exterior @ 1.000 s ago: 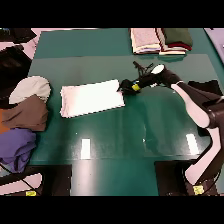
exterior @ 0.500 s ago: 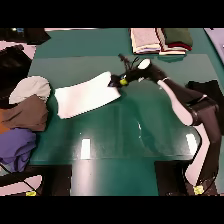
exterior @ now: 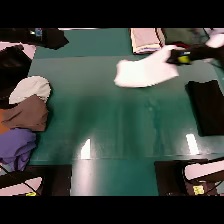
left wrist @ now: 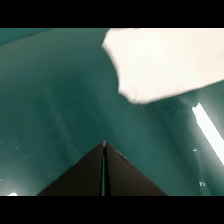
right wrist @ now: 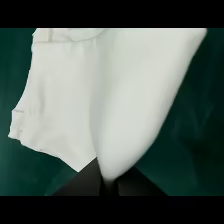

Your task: Fold the shirts.

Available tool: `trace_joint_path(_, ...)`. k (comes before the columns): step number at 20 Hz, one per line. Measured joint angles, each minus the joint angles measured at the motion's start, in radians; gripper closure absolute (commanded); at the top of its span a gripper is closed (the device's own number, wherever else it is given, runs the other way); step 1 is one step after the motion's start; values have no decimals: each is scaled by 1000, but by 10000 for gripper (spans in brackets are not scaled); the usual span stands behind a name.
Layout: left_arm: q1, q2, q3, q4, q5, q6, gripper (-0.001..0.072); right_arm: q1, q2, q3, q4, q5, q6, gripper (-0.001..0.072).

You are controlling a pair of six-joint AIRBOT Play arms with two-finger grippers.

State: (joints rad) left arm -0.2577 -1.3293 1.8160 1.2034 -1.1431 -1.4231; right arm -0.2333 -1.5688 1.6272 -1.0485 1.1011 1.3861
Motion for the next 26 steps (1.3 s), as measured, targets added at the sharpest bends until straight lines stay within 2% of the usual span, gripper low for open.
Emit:
trace_joint_path(5, -51, 0, 0, 0, 41, -9, 686, -333, 148, -130, -33, -67, 21, 696)
trace_joint_path(9, -89, 0, 0, -2, 92, -15, 686, -470, 181, -156, 4, -89, 26, 696)
trace_joint_path(14, -104, 0, 0, -3, 109, -16, 686, -496, 191, -66, 45, -89, 26, 696)
trace_joint_path(20, -108, 0, 0, -3, 106, -17, 686, -496, 199, 108, 30, 18, 27, 696)
trace_joint_path(26, -108, 0, 0, -2, 87, -16, 686, -564, 294, 33, -16, 85, 30, 696)
